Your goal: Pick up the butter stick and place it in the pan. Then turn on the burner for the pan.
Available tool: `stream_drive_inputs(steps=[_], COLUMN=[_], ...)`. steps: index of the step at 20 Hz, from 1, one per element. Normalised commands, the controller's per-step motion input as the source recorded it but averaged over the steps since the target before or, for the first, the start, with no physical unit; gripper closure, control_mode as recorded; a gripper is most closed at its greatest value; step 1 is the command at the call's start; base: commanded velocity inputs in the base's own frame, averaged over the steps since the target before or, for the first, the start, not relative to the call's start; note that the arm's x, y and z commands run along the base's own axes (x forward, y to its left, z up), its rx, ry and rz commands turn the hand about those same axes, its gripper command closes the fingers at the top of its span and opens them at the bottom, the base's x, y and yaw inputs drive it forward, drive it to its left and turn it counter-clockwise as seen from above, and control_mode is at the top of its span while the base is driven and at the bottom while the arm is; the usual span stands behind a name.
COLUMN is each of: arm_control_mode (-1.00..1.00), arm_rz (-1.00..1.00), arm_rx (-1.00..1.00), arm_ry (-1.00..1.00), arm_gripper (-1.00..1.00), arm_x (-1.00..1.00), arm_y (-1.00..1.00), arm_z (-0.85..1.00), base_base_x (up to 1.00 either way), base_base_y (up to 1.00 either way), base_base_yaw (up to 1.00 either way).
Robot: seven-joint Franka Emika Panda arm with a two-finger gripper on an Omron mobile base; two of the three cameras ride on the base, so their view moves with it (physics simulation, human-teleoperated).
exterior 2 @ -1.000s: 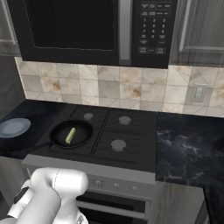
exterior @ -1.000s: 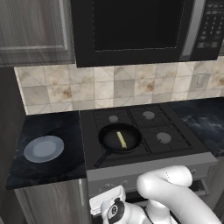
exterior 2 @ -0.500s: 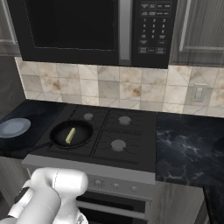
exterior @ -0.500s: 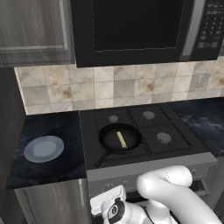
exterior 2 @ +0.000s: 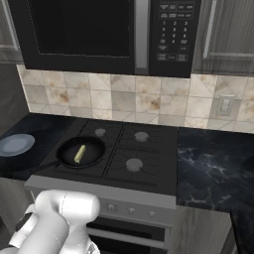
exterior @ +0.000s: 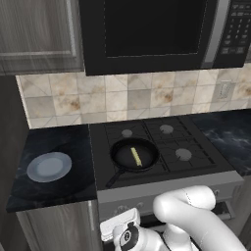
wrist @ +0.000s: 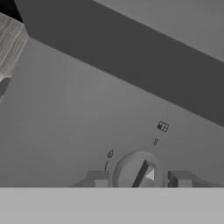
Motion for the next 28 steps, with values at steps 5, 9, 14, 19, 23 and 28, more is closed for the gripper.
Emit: stream_drive_inputs(steps=[5, 9, 14, 19, 23, 28], arm_control_mode=[-1.0, -1.0, -1.0, -1.0, -1.0, -1.0], arm_rz=[0.0, 0.0, 0.0, 0.0, -0.03, -0.04], arm_rx=[-0.02, -0.06, -0.13, -0.2, -0.27, -0.29], arm_ry=[0.0, 0.0, 0.01, 0.03, 0.01, 0.0], arm_gripper=[1.0, 1.0, 1.0, 1.0, 1.0, 1.0], arm_x=[0.04, 0.03, 0.0, 0.0, 0.0, 0.0], arm_y=[-0.05, -0.09, -0.01, 0.0, 0.0, 0.03], arm_z=[0.01, 0.02, 0.08, 0.1, 0.0, 0.0], base_base_x=[0.0, 0.0, 0.0, 0.0, 0.0, 0.0], base_base_y=[0.0, 0.0, 0.0, 0.0, 0.0, 0.0], base_base_yaw=[0.0, 0.0, 0.0, 0.0, 0.0, 0.0])
